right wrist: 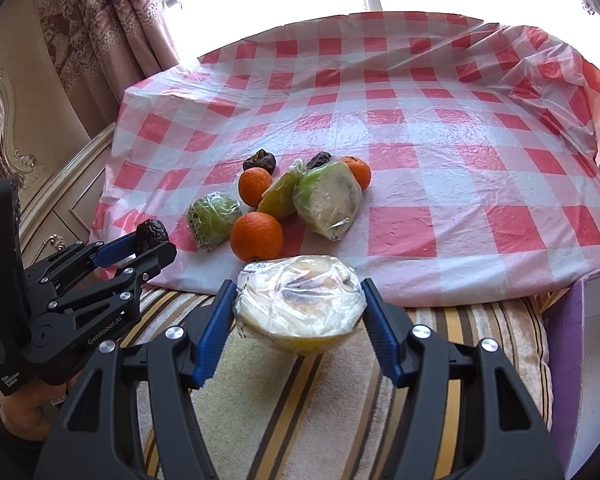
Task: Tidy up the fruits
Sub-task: 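Carry both held fruits over the purple-rimmed white box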
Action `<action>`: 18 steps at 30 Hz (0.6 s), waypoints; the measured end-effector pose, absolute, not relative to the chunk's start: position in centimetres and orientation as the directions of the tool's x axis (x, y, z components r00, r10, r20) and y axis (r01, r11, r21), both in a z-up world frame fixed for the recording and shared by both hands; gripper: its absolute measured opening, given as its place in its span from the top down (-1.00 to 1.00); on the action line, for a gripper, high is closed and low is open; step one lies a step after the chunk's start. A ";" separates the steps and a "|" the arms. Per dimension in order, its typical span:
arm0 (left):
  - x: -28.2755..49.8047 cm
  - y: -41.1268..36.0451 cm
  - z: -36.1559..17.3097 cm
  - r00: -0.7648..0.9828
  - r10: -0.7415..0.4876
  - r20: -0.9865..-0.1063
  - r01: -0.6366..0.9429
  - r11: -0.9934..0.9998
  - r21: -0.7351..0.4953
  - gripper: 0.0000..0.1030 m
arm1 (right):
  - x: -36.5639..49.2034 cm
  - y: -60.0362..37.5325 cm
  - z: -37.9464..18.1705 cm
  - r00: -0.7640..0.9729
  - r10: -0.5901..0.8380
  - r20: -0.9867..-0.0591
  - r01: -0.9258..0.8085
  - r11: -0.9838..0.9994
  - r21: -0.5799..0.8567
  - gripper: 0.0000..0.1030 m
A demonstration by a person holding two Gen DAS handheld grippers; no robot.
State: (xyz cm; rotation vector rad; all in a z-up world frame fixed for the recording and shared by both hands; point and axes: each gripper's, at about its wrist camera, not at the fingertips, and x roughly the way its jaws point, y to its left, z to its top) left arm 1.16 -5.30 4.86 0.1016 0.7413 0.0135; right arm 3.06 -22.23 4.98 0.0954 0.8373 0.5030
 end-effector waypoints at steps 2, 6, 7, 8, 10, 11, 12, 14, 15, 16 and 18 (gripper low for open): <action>1.3 -6.5 5.2 0.741 0.036 -0.670 0.049 0.993 0.107 0.32 | 2.9 -23.4 5.4 0.570 0.468 -0.676 -0.375 0.880 0.293 -0.22; 1.7 -9.1 5.9 0.747 -0.004 -0.665 0.116 0.985 0.124 0.32 | 2.5 -26.6 6.1 0.601 0.458 -0.655 -0.332 0.889 0.316 -0.22; 1.8 -9.9 6.0 0.747 -0.019 -0.665 0.136 0.983 0.125 0.32 | 2.5 -27.5 6.2 0.610 0.449 -0.653 -0.316 0.893 0.319 -0.22; 1.9 -10.7 6.2 0.747 -0.032 -0.664 0.157 0.979 0.128 0.32 | 2.4 -28.6 6.3 0.620 0.438 -0.651 -0.299 0.899 0.320 -0.22; 2.2 -12.6 6.4 0.744 -0.063 -0.665 0.202 0.970 0.134 0.32 | 2.1 -30.9 6.5 0.642 0.411 -0.647 -0.259 0.911 0.322 -0.22; 2.3 -13.7 6.5 0.741 -0.083 -0.666 0.227 0.965 0.133 0.32 | 2.1 -32.1 6.5 0.653 0.396 -0.646 -0.237 0.917 0.322 -0.22; 2.4 -14.6 6.5 0.739 -0.100 -0.666 0.251 0.958 0.135 0.32 | 2.0 -33.4 6.5 0.664 0.377 -0.646 -0.212 0.923 0.321 -0.21; 2.5 -16.8 6.8 0.741 -0.127 -0.659 0.298 0.942 0.154 0.32 | 2.0 -35.9 6.5 0.683 0.337 -0.648 -0.158 0.934 0.319 -0.22; 2.5 -18.0 6.9 0.741 -0.142 -0.656 0.322 0.933 0.162 0.32 | 2.0 -37.2 6.5 0.692 0.318 -0.648 -0.133 0.939 0.318 -0.22; 2.6 -19.2 7.0 0.742 -0.157 -0.652 0.345 0.923 0.170 0.32 | 1.9 -38.5 6.4 0.701 0.295 -0.649 -0.105 0.943 0.315 -0.22; 2.9 -21.6 7.1 0.737 -0.184 -0.650 0.389 0.902 0.186 0.32 | 1.9 -40.7 6.2 0.712 0.256 -0.654 -0.056 0.949 0.311 -0.21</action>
